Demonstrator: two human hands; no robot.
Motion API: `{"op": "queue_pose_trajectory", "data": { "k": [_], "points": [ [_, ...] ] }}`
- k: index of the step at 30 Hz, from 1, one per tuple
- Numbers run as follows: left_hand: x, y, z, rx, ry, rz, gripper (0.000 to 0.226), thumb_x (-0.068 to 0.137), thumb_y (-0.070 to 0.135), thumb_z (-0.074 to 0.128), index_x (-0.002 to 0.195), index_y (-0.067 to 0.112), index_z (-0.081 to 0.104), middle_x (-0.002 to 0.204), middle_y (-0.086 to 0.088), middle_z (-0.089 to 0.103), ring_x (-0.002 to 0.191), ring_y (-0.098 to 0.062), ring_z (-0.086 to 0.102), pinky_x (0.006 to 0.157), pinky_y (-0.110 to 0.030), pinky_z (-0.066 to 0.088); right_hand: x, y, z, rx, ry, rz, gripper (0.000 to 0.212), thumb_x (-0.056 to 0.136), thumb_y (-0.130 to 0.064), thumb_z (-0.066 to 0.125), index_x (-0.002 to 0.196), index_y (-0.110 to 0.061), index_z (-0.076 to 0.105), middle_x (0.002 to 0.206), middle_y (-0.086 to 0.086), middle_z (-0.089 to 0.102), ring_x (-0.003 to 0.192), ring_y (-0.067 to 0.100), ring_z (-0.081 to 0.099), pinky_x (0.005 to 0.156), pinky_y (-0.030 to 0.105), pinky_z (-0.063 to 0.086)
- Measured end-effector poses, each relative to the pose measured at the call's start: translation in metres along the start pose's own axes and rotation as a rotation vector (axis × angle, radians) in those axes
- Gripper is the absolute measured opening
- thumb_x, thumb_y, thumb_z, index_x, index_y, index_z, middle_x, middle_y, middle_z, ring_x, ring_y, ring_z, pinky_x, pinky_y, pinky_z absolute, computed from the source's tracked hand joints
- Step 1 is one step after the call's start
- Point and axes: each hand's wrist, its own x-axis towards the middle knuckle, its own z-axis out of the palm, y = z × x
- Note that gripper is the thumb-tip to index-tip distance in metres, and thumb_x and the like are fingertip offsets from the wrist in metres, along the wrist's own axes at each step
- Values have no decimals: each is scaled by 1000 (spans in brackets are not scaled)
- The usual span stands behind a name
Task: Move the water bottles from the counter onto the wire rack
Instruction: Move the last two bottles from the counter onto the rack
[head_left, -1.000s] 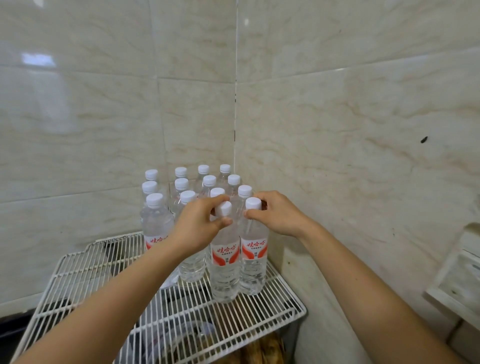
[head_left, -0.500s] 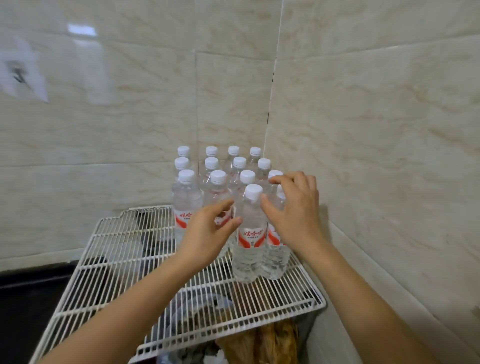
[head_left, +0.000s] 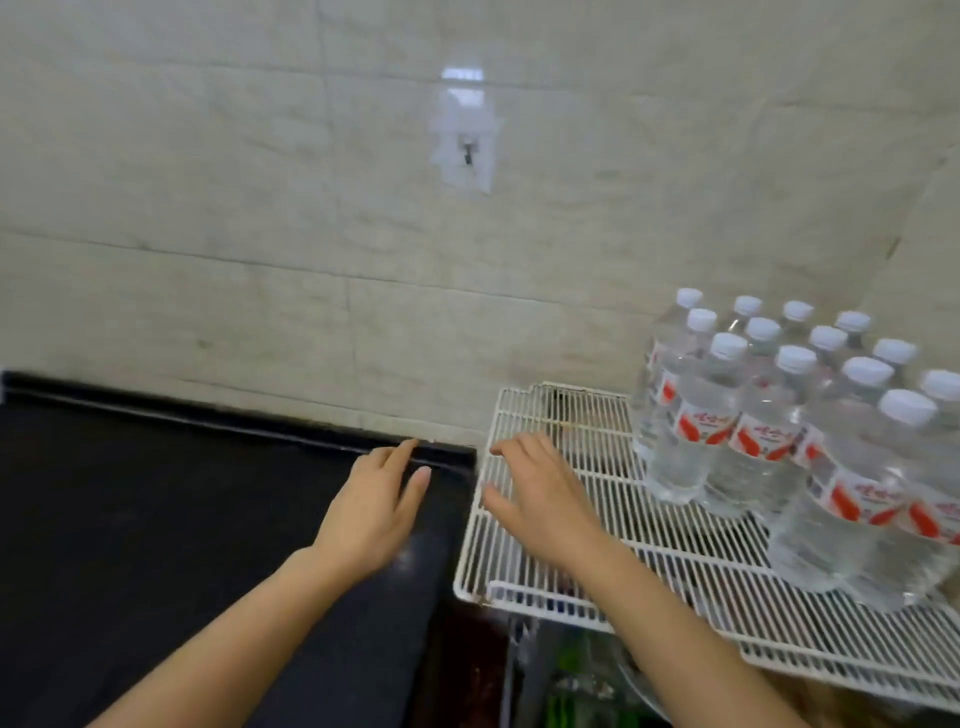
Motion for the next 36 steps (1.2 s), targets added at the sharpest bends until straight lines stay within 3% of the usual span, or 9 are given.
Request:
{"op": "queue_pose_trajectory", "data": {
  "k": [11, 22, 36],
  "points": [
    [-114, -265, -147, 193, -5, -422, 54, 100, 40, 33, 147, 14, 32, 143, -8, 42, 132, -26, 37, 106, -35, 37, 75, -279, 167, 75, -312, -231, 52, 96, -39, 49, 140, -14, 39, 137, 2, 46, 126, 21, 40, 102, 36, 37],
    [-187, -449, -269, 273, 58, -892, 50, 101, 37, 29, 143, 11, 35, 139, -16, 44, 131, -34, 36, 107, -41, 35, 151, -508, 298, 57, -533, -500, 52, 95, -38, 52, 139, -12, 39, 136, 5, 48, 125, 24, 44, 101, 39, 41],
    [-129, -674, -387, 267, 126, -1072, 52, 101, 36, 30, 146, 11, 30, 145, -15, 36, 137, -31, 30, 109, -40, 33, 330, -709, 434, 24, -602, -694, 50, 94, -38, 51, 135, -10, 41, 133, 8, 48, 124, 27, 43, 99, 42, 41]
  ]
}}
